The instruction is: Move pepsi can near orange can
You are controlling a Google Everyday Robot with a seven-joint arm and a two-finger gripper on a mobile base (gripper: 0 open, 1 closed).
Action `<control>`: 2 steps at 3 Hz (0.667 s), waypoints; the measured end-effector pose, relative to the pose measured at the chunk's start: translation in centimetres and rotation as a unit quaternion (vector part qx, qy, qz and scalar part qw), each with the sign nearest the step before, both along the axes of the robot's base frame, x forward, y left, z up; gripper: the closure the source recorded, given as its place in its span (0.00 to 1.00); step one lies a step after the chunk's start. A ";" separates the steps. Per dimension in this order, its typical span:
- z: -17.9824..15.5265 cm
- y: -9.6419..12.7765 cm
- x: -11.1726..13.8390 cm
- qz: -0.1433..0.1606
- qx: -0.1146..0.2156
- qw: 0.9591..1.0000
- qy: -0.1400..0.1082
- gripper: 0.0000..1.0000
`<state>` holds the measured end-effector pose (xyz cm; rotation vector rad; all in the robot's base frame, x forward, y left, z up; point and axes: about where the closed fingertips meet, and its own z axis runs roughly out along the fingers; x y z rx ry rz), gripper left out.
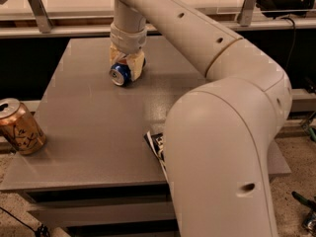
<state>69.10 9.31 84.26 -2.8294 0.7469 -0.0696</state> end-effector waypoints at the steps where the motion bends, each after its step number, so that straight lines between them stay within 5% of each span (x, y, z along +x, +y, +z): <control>1: 1.4 0.0 -0.4 -0.006 0.021 1.000 -0.008 0.67; 2: 4.8 -0.2 -1.9 -0.002 0.059 0.998 -0.029 0.67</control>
Offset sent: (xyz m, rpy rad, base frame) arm -0.0480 -0.0104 0.1022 0.2132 -0.1143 0.0068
